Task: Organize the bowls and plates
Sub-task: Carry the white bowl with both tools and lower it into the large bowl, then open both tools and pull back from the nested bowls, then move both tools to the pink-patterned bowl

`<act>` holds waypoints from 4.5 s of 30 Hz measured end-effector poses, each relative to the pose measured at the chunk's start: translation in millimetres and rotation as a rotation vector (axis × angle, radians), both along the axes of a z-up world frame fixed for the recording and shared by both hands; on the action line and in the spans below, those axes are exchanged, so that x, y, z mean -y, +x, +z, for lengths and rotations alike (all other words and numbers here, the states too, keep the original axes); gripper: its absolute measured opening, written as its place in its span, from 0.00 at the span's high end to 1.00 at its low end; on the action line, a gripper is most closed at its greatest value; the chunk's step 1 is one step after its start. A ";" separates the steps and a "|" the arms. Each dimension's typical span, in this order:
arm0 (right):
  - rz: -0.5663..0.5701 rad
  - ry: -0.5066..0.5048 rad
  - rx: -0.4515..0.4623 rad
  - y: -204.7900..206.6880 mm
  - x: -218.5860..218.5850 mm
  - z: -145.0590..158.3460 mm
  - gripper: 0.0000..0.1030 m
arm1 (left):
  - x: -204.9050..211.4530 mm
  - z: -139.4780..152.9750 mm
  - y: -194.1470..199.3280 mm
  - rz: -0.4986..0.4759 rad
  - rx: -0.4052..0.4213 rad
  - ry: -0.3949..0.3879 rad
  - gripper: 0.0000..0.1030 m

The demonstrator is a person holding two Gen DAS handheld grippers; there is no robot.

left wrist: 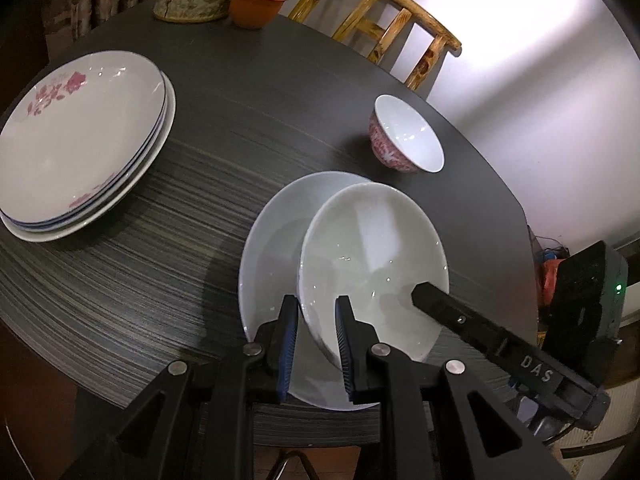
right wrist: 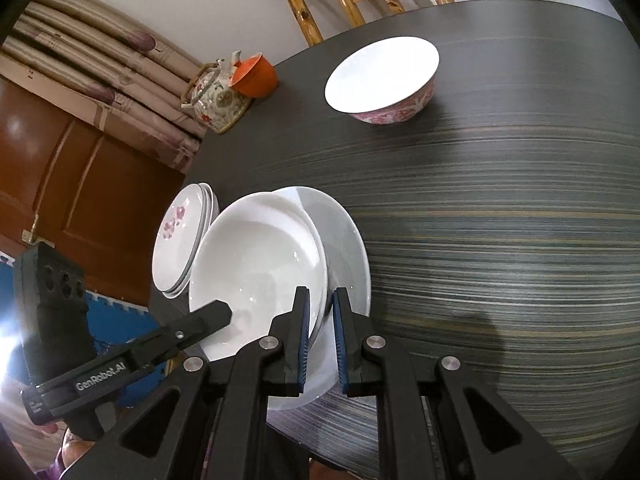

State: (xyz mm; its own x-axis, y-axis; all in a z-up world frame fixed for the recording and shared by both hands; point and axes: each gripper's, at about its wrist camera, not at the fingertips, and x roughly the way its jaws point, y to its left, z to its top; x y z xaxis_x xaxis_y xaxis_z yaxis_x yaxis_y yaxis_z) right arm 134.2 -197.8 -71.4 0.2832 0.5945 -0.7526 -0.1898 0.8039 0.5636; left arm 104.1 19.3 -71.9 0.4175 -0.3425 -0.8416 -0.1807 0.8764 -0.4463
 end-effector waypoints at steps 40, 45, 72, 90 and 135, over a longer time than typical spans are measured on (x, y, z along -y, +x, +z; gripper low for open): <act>0.031 -0.050 -0.012 1.3 -21.4 -5.0 0.86 | 15.3 11.6 -7.2 -0.081 0.079 0.254 0.72; 0.029 -0.045 -0.018 2.5 -20.9 -5.2 0.86 | 14.0 12.6 -8.3 -0.085 0.078 0.254 0.72; -0.106 -0.027 0.133 -11.6 17.7 19.3 0.64 | -15.6 22.9 -23.1 -0.018 0.094 0.226 0.61; -0.320 -0.209 0.191 -11.4 122.7 -35.7 0.51 | 4.0 50.5 28.9 -0.120 0.109 0.098 0.56; -0.154 -0.015 -0.019 180.2 60.9 -21.1 0.53 | 39.3 -12.0 233.6 -0.225 -0.065 -0.064 0.57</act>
